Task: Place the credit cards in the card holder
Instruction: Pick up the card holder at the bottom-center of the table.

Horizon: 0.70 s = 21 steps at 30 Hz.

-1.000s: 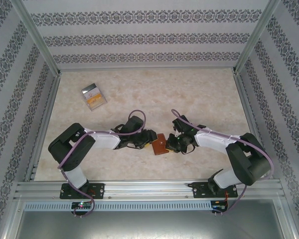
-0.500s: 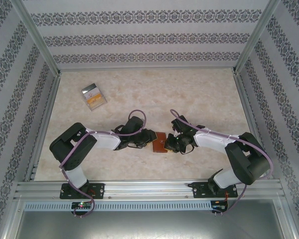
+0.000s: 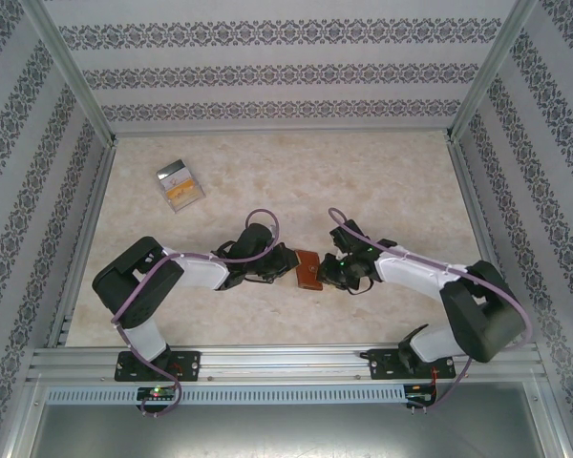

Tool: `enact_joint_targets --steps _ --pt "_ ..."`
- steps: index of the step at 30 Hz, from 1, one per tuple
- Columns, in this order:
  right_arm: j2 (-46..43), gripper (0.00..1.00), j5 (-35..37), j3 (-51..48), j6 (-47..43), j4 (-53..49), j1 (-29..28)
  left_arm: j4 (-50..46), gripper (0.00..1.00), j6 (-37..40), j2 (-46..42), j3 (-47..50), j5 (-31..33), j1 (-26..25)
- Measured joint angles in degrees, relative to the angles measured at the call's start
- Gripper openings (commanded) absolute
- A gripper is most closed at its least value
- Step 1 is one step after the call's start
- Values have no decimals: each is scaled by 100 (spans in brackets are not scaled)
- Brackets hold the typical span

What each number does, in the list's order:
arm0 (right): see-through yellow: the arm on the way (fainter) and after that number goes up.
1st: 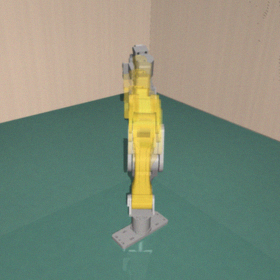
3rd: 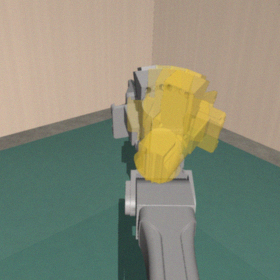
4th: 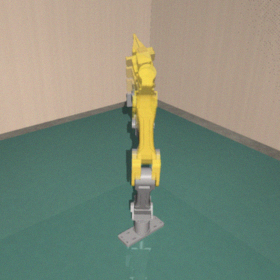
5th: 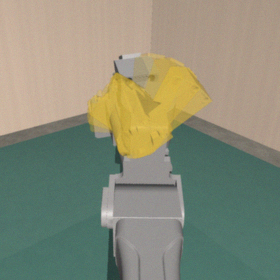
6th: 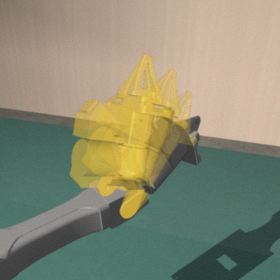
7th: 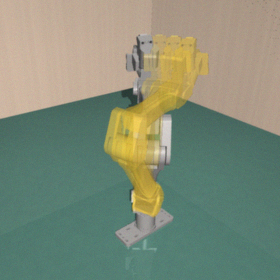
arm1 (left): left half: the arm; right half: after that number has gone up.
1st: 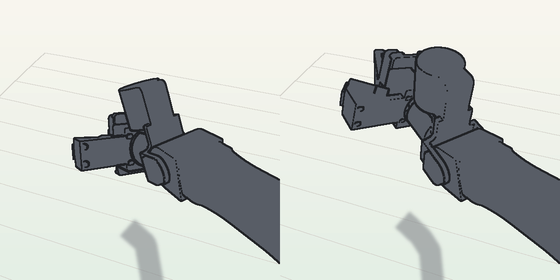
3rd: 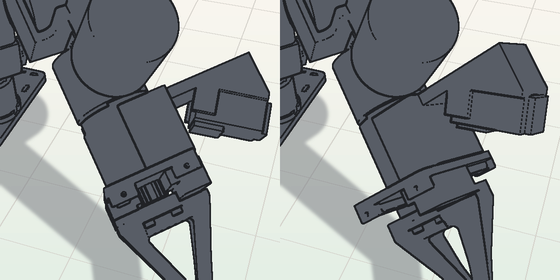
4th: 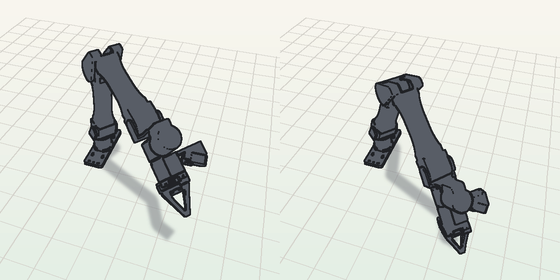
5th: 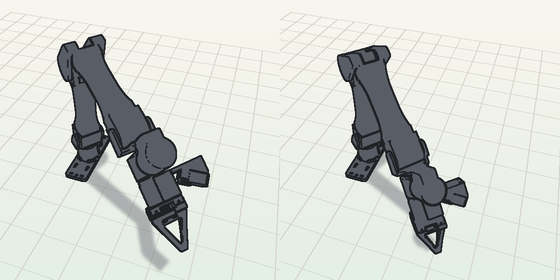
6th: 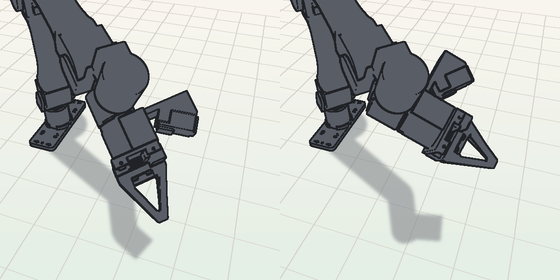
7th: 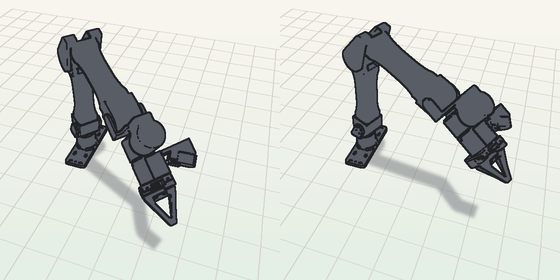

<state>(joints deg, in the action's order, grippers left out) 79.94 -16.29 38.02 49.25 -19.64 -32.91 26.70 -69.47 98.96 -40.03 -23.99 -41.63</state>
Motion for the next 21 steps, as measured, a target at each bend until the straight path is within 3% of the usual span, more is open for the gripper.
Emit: enact_joint_targets --steps 6,17,21 --pt "-37 35 348 468 -527 -136 -68 0 0 0 0 -9 -111 0" --pt "916 47 518 942 -1047 -179 -413 -39 0 -2 11 -11 -122 0" --pt "1088 43 691 1110 -1137 -334 -501 -96 0 0 28 -9 -76 0"
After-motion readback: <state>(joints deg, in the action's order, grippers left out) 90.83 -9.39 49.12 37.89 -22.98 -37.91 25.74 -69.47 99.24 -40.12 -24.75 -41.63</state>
